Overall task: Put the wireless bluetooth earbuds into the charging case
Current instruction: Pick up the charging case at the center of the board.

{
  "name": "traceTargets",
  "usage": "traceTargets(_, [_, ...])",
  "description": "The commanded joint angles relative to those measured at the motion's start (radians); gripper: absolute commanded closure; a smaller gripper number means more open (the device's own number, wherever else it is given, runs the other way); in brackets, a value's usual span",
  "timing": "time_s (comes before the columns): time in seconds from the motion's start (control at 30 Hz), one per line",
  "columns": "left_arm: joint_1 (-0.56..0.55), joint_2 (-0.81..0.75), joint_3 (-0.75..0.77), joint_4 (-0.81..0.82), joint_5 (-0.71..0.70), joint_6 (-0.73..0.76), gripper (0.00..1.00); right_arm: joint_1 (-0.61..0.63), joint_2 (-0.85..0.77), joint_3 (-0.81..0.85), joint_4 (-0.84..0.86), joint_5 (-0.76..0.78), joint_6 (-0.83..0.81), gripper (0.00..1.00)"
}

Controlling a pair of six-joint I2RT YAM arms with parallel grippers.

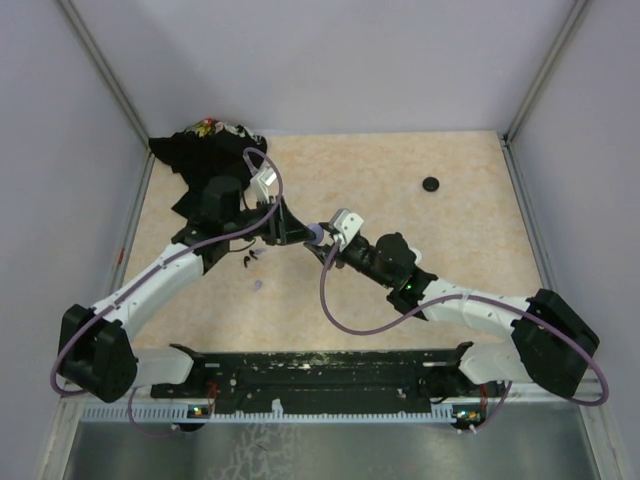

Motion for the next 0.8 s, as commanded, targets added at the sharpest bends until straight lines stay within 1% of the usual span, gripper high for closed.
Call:
traceTargets(0.0, [-0.020,0.013,0.037,0.046,0.009,0.001,0.55,0.017,-0.007,0.018,0.065,-0.021,-0.020,0.61])
traceTargets(0.07, [-0.024,0.013,0.039,0.053,0.009,0.006,0.66,0.017,-0.006,0.016,0.064,-0.031,-0.023,0.61])
traceTargets(0.13, [-0.024,0.011,0.043,0.054,0.010,0.021,0.75,0.016,-0.007,0.015,0.063,-0.046,-0.024,0.59])
traceTargets(0.33, [-0.024,-0.024,0.033,0.064,0.018,0.123,0.88,0.016,-0.028,0.031,-0.008,-0.089,-0.015,0.51])
traceTargets(0.37, [-0.024,-0.031,0.032,0.064,0.020,0.143,0.90,0.017,-0.036,0.036,-0.027,-0.089,-0.014,0.50])
traceTargets(0.47, [-0.024,-0.061,0.033,0.053,0.012,0.206,0.93,0.015,-0.066,0.054,-0.088,-0.093,-0.013,0.43])
traceTargets(0.57, [-0.023,-0.084,0.049,0.013,-0.013,0.274,0.96,0.007,-0.101,0.059,-0.129,-0.125,-0.009,0.38])
traceTargets(0.7, [-0.023,-0.104,0.067,-0.027,-0.022,0.344,0.98,-0.025,-0.141,0.060,-0.155,-0.205,0.030,0.32])
traceTargets(0.77, [-0.023,-0.114,0.073,-0.050,-0.014,0.384,0.98,-0.057,-0.160,0.063,-0.174,-0.299,0.049,0.29])
